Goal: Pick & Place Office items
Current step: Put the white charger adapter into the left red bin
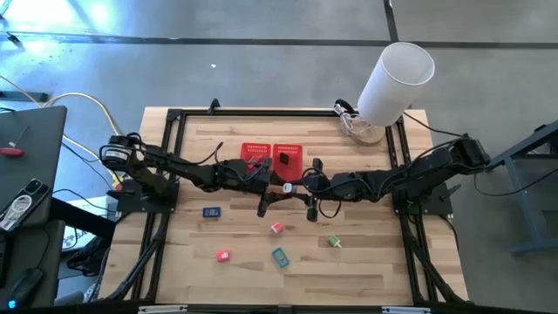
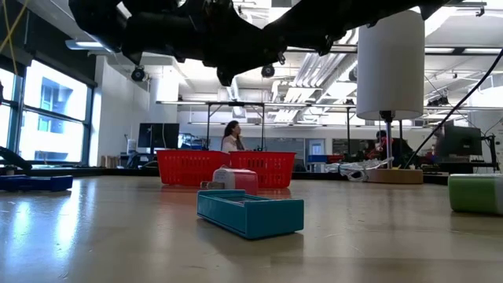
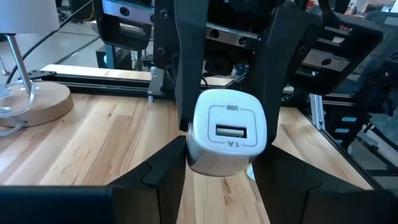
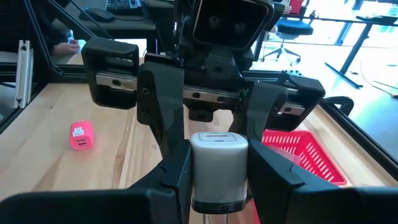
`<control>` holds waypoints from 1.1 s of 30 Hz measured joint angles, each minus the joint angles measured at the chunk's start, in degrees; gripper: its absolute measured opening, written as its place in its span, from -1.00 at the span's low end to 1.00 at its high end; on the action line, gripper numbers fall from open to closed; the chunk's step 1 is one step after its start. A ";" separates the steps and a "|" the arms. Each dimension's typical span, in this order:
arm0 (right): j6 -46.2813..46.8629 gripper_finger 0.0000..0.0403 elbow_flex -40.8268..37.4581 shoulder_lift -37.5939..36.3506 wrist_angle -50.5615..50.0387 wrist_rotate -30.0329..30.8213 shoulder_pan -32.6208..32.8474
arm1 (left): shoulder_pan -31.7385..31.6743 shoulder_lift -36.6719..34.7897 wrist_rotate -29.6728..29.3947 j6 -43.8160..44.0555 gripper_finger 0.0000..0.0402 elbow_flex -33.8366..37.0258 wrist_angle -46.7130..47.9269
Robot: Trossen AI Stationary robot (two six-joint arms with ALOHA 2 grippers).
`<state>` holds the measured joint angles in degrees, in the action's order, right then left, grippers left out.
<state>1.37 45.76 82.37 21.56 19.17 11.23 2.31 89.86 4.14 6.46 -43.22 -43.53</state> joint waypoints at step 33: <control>0.61 -0.06 0.04 -0.15 0.93 -2.68 0.25 | 0.15 0.02 -0.62 -2.55 -0.38 0.00 -1.58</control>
<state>1.97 45.80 82.21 22.49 16.49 11.48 2.45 89.89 3.52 3.91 -43.22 -45.11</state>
